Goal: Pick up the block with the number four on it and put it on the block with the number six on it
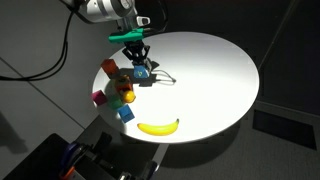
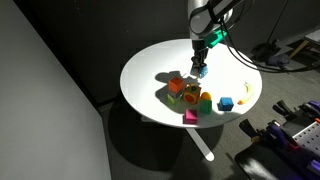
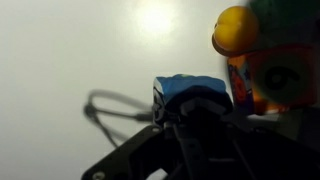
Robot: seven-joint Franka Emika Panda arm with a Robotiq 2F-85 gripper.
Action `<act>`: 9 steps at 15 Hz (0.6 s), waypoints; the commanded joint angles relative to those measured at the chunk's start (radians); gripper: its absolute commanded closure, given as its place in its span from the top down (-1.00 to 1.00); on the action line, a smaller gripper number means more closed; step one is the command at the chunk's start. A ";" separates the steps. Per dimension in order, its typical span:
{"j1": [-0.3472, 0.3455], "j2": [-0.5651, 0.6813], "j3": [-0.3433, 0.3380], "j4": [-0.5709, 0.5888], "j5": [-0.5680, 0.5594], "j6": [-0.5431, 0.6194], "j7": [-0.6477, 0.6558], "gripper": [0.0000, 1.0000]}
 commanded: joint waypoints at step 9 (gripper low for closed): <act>-0.004 -0.108 0.054 -0.119 -0.035 -0.014 -0.118 -0.83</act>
